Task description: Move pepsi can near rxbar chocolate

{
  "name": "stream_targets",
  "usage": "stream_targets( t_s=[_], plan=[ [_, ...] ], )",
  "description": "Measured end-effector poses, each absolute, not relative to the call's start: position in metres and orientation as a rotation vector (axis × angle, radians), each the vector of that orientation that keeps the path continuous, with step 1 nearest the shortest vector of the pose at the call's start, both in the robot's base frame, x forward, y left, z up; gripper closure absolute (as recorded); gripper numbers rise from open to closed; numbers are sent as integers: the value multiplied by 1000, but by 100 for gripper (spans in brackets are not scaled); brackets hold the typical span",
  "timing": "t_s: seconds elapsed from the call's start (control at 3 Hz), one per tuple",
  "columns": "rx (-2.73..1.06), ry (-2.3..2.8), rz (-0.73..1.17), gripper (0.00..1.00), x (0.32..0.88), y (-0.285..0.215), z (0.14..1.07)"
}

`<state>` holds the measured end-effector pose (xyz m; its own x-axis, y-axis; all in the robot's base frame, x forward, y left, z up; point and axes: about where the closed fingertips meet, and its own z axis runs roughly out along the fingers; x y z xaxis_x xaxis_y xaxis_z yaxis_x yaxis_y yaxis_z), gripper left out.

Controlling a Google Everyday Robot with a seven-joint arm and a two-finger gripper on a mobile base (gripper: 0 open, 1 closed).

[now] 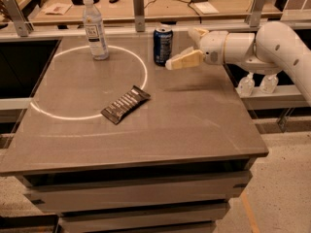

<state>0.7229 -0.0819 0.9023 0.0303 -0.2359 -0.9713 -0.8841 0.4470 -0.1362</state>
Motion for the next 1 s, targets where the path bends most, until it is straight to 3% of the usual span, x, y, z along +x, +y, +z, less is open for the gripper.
stream_targets(
  t_s=[1.0],
  plan=[
    [-968,1530,702,0,768,-43,879]
  ],
)
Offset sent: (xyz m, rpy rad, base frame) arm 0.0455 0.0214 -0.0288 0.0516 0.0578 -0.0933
